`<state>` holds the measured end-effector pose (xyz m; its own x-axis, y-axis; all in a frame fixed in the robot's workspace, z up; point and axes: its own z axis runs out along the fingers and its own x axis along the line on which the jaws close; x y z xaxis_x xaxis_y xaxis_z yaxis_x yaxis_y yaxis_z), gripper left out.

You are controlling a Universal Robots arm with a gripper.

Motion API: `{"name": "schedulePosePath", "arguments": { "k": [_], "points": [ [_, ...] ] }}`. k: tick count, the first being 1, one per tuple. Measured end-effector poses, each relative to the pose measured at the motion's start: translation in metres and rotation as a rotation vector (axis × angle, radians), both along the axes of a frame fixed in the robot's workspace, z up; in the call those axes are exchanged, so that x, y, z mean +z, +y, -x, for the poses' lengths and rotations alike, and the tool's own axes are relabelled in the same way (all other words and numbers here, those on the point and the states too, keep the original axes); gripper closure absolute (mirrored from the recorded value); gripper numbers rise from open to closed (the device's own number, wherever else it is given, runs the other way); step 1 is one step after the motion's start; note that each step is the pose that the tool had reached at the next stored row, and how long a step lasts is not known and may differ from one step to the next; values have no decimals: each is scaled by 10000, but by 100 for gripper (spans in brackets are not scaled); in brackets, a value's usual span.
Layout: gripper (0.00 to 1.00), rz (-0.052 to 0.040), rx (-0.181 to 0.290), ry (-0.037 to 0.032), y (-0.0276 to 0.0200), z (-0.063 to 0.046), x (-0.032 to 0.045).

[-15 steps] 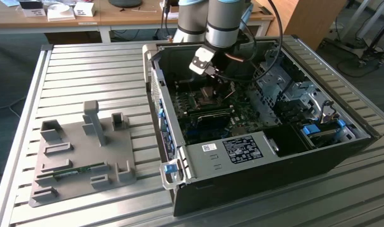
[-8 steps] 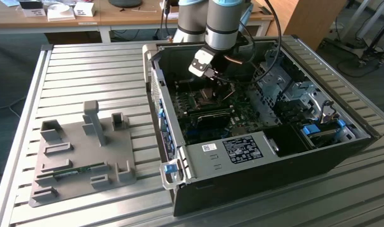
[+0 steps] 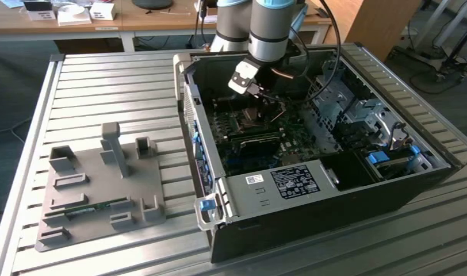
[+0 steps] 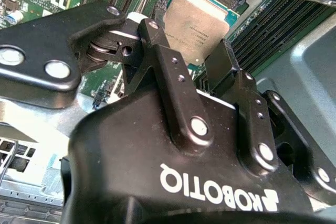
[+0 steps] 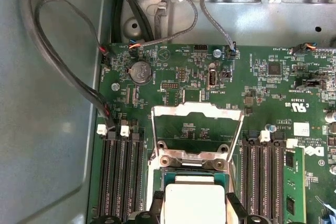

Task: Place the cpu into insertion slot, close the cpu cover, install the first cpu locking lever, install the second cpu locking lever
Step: 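Place the cpu into insertion slot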

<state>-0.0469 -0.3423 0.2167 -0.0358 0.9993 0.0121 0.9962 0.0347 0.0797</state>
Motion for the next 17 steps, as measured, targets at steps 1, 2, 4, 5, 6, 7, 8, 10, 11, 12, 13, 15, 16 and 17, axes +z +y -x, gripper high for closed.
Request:
{"name": "schedulePosePath", "arguments": {
  "k": [1,2,4,5,6,7,8,10,11,12,13,15,16,17],
  "points": [
    [46,0,-2,0,0,0,-2],
    [46,-1,-9,0,0,0,-6],
    [46,-1,-56,2,1,0,-16],
    [46,-1,-97,3,1,0,-22],
    [46,-1,-148,5,2,0,-30],
    [46,-1,-201,7,2,0,-38],
    [46,-1,-243,9,2,0,-44],
    [46,1,-279,11,1,1,-49],
    [46,3,-280,12,1,2,-49],
    [46,0,-283,10,1,6,-53],
    [46,0,-282,9,2,11,-57],
    [46,-2,-280,9,2,16,-68],
    [46,-1,-279,10,2,16,-76],
    [46,0,-279,10,2,16,-88]
  ]
}}
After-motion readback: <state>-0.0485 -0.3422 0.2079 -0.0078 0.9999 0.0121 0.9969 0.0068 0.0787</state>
